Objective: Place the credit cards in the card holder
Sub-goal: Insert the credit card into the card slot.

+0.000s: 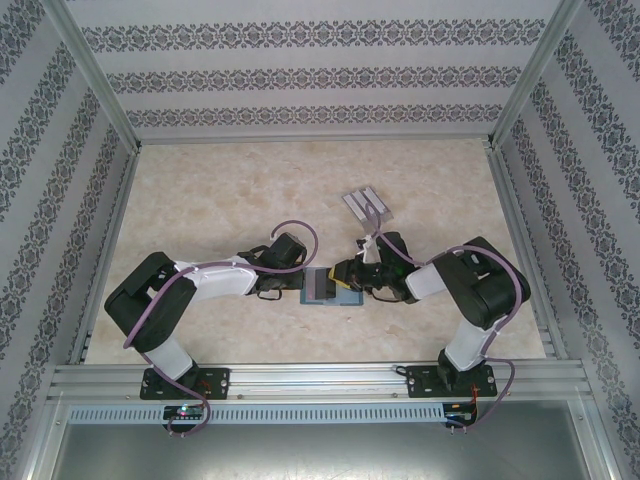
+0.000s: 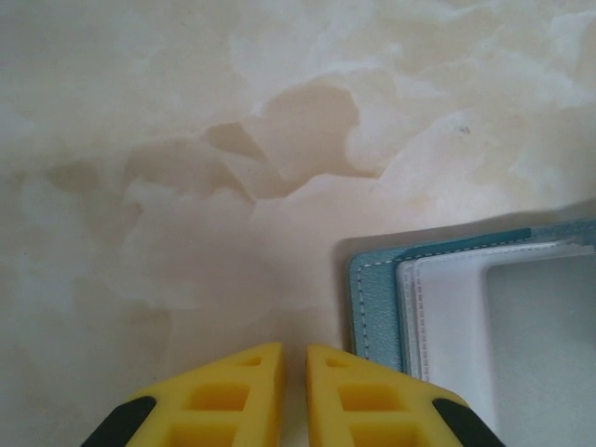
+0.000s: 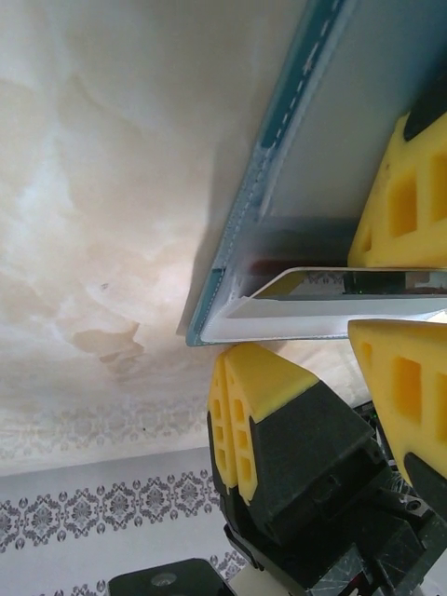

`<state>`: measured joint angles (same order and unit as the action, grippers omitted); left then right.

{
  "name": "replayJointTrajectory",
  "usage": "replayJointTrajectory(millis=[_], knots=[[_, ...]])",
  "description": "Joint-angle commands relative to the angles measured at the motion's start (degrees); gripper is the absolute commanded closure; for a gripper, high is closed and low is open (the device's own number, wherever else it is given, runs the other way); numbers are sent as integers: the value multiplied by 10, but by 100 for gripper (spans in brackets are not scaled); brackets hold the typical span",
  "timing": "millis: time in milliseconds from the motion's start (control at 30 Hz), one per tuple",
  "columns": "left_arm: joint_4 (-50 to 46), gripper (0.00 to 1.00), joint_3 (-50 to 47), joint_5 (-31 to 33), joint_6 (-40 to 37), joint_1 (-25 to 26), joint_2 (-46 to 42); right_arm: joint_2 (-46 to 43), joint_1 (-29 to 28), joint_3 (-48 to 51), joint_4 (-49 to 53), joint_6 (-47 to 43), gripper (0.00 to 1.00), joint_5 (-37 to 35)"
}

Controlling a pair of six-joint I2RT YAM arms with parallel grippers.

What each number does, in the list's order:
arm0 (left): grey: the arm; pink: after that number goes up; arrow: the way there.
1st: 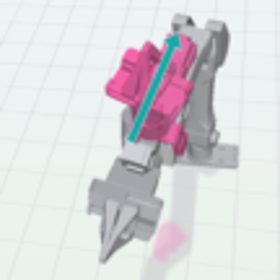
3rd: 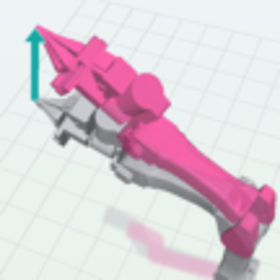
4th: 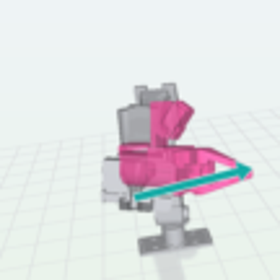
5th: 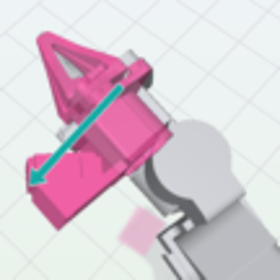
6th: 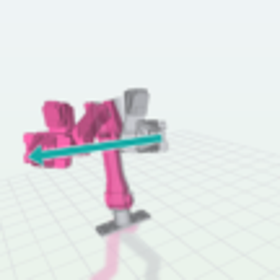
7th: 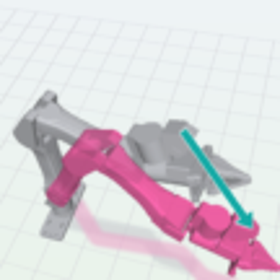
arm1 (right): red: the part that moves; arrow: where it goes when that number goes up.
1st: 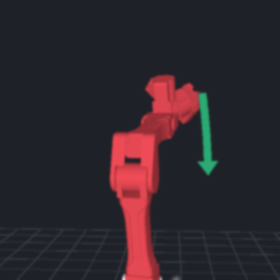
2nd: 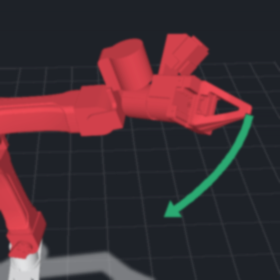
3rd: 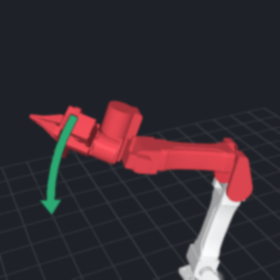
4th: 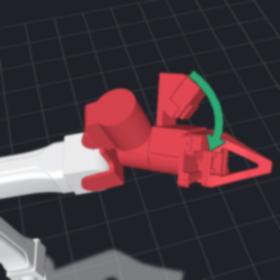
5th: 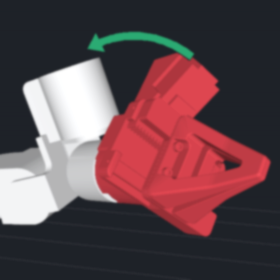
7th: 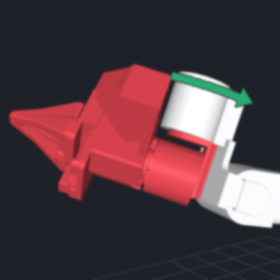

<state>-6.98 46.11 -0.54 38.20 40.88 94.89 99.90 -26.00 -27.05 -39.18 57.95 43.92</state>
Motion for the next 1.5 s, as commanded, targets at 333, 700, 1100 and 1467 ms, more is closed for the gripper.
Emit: replayJointTrajectory(millis=[333,700,1100,1467], knots=[[-30,87,13,-4,0,7,27,-67,8,-18,189,-79,72,-52],[-20,86,7,-15,-8,7,13,-124,19,-56,345,-132,74,-79],[32,85,-1,-95,-14,8,23,-130,-6,-58,383,-129,74,-105],[31,83,12,-108,-34,25,34,-104,-41,-77,383,-121,79,-129]])
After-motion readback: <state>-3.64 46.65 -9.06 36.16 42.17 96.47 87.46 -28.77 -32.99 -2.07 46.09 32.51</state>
